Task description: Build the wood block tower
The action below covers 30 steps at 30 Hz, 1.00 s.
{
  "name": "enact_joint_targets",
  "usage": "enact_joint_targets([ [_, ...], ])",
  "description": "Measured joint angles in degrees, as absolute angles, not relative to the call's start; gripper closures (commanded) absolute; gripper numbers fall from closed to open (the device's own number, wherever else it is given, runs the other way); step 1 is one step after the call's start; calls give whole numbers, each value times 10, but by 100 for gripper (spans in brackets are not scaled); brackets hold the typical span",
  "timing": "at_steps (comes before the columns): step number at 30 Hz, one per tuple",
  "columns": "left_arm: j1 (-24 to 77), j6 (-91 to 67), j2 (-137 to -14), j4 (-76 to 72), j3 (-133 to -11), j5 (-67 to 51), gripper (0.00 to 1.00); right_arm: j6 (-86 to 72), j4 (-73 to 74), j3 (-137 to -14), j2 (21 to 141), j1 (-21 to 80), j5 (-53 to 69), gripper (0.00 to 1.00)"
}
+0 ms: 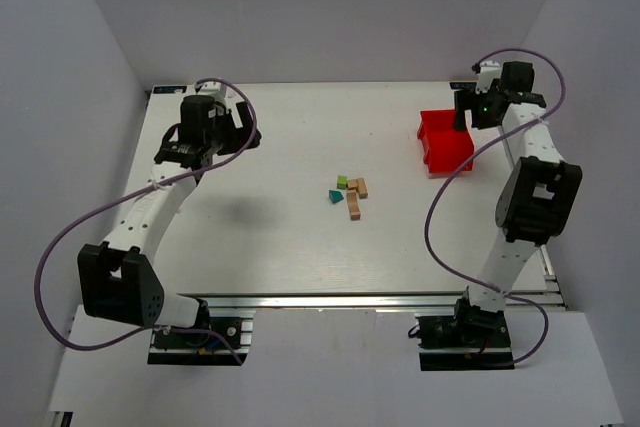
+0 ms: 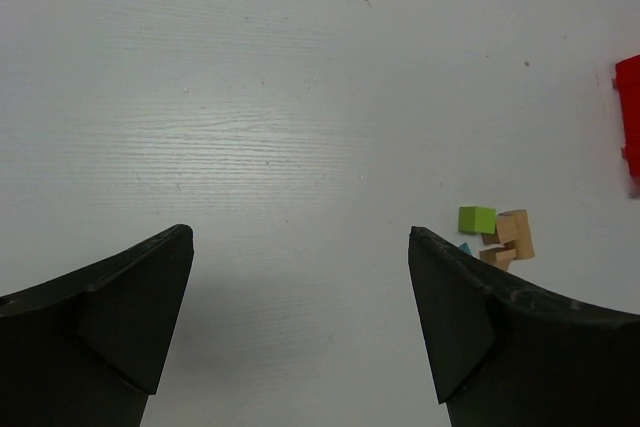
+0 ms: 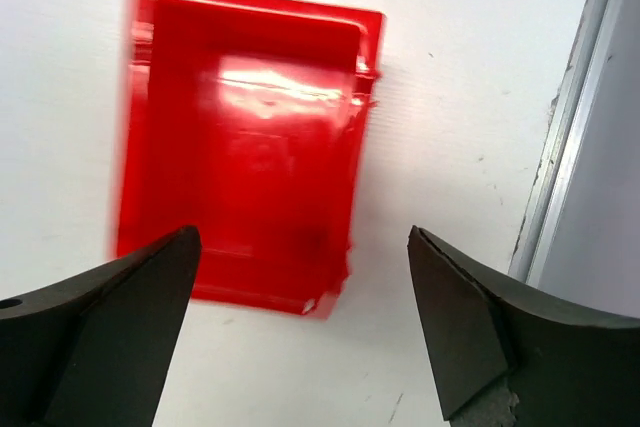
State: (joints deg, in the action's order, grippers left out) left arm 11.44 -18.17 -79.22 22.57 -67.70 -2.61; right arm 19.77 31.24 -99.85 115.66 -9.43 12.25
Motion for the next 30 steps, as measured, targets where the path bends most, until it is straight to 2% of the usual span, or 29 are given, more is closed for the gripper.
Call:
enact_joint_targets([
  [5, 114, -202, -815, 231, -712, -39, 2, 147, 281, -919, 1013, -46, 131, 11],
  [15, 115, -269, -833, 280, -732, -22, 2, 15, 216, -652, 797, 169, 101, 11],
  [23, 117, -296, -824, 283, -680, -26, 2, -51, 223, -547, 813, 300, 44, 11],
  [26, 117, -299, -819, 282, -671, -26, 2, -67, 218, -536, 839, 343, 22, 14],
  [28, 117, -301, -812, 282, -666, -26, 2, -77, 208, -533, 857, 362, 6, 21],
  [30, 118, -301, -804, 281, -661, -27, 2, -89, 195, -528, 868, 373, -8, 22],
])
